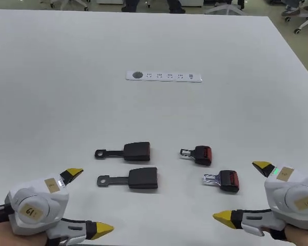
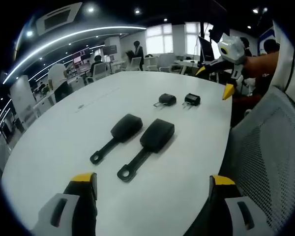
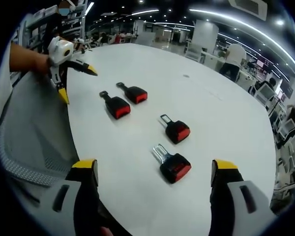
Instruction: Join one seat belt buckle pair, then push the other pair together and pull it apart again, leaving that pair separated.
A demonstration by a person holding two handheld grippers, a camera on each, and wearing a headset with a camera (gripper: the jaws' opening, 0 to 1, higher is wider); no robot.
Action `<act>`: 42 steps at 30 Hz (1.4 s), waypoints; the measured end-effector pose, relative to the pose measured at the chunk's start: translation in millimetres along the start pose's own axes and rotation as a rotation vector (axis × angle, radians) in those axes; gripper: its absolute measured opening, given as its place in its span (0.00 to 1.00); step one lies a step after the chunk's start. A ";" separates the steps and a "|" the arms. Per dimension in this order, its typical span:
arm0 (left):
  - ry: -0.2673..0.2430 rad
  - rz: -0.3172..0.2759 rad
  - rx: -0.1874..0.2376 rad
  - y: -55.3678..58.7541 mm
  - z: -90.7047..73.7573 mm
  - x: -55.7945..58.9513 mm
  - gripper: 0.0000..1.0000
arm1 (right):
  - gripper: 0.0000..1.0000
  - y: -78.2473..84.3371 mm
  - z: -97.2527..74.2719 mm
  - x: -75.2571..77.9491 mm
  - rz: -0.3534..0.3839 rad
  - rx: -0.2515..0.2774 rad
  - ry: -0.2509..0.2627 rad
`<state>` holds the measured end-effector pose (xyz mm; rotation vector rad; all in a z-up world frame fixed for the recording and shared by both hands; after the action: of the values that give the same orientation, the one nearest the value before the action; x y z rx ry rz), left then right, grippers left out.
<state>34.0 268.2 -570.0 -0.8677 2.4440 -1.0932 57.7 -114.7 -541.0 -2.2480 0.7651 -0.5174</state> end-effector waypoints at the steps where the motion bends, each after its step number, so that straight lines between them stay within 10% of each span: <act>1: -0.001 0.000 0.000 0.7 0.0 -0.6 0.96 | 0.99 -0.3 0.1 -0.3 0.005 0.004 0.000; 42: -0.019 -0.009 0.006 -8.8 -9.2 1.7 0.90 | 0.86 1.1 -8.9 0.7 -0.031 0.007 -0.008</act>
<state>31.5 267.7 -557.4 -0.8838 2.4232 -1.0897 52.9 -120.2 -535.7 -2.2574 0.7246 -0.5242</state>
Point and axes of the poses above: the centre of the closed fingertips' face, and the gripper's own axes: z roughly forward along the fingers, x roughly to its right, y roughly out of its underside, the point moved 10 cm from there along -z, roughly backward along the fingers, and after that the axes turned 1 degree about y, right-handed, at the moved point
